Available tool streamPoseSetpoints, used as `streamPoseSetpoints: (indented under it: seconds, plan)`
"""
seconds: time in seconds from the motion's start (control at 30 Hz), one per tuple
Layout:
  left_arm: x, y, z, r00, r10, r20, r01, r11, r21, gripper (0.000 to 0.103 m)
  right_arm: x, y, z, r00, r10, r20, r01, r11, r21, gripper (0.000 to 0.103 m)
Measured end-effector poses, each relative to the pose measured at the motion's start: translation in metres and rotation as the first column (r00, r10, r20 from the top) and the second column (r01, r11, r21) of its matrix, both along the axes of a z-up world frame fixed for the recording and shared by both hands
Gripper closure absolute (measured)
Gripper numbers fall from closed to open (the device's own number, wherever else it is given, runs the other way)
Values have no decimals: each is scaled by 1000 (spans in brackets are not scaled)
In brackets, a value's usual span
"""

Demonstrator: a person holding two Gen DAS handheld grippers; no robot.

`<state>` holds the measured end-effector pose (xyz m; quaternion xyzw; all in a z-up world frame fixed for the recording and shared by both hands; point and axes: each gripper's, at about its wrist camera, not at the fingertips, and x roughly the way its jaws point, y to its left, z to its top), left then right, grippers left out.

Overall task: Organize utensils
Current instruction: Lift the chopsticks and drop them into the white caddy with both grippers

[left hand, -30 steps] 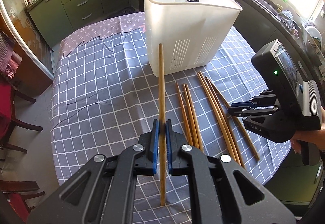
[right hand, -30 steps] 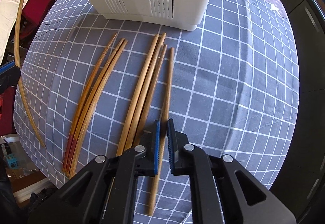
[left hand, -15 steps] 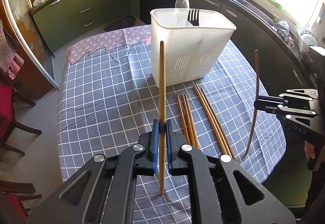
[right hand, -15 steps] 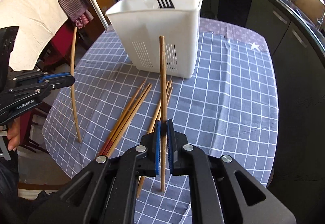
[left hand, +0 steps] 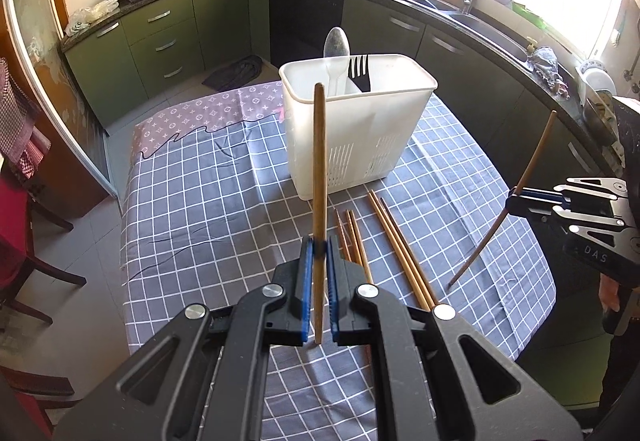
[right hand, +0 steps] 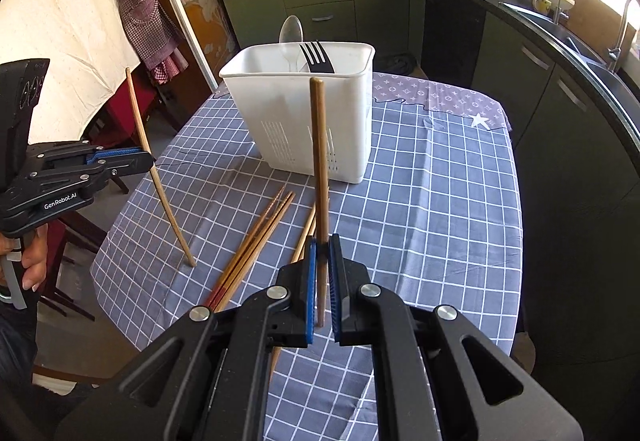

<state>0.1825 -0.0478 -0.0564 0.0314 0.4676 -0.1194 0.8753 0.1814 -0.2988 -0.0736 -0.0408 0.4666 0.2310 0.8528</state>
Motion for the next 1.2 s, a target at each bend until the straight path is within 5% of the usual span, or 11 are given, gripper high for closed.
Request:
streamPoseSetpoints:
  seconds: [0.37,0.63,0.93,1.2]
  plan:
    - [-1,-1,7,1000,-10,18,10,1000,-2,96,-1,-2,3,1000,2,8,-2,1000,16,96]
    - [2,-4,22,999,-14,40,14,1000,-4,96,3,-1,36,998,8,66,-12,998,63,96]
    - [6,-12,88,990,-38,136,42,999,-27,96,14,-1,122,977,-15,212,-21,986,166,96]
    - [10,-18,157,958,-28,287,44,998,-50,96,51,-6,177,944,-118,309,33,964,266,96]
